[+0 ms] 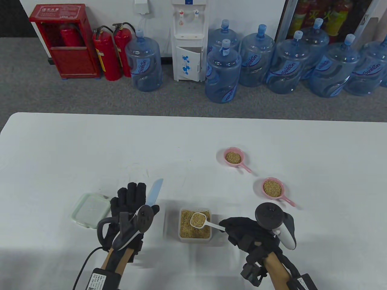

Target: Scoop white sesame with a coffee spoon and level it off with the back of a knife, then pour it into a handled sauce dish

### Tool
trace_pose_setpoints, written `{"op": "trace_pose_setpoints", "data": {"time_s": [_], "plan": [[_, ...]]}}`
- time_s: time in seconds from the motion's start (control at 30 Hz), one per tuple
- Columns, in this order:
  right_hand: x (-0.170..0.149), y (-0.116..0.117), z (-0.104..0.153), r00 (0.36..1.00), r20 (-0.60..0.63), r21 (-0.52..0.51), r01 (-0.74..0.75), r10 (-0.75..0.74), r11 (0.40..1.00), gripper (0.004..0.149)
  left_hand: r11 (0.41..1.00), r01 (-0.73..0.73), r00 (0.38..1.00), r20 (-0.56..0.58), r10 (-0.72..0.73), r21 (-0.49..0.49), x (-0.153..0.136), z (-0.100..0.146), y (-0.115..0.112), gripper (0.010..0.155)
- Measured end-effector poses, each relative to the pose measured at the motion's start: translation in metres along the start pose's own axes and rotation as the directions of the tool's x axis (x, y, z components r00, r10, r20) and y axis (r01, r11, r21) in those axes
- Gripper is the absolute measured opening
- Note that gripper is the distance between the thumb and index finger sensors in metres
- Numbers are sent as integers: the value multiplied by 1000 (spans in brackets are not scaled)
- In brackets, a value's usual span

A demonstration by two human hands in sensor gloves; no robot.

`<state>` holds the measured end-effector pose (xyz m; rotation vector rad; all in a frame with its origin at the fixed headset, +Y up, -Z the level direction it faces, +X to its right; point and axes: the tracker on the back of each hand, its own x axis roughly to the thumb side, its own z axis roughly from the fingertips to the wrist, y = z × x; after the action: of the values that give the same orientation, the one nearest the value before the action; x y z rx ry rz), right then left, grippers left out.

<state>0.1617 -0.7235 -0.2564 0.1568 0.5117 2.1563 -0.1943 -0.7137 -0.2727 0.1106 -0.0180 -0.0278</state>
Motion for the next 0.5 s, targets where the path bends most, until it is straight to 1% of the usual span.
{"op": "trace_pose_setpoints", "data": {"time_s": [0.07, 0.2, 0.4, 0.5], "plan": [[0, 0, 0, 1000, 9, -7, 7, -7, 1000, 44, 999, -32, 999, 16, 31, 3, 1, 1, 0, 84], [0, 0, -1, 1000, 17, -1, 15, -15, 1000, 44, 998, -59, 996, 58, 61, -28, 2, 1, -5, 86], [0, 1, -1, 999, 24, 2, 37, -37, 999, 44, 993, -87, 994, 58, 92, -84, 1, -1, -11, 86], [0, 0, 0, 998, 30, 0, 57, -56, 998, 44, 994, -71, 996, 55, 76, -86, 1, -1, -10, 86]]}}
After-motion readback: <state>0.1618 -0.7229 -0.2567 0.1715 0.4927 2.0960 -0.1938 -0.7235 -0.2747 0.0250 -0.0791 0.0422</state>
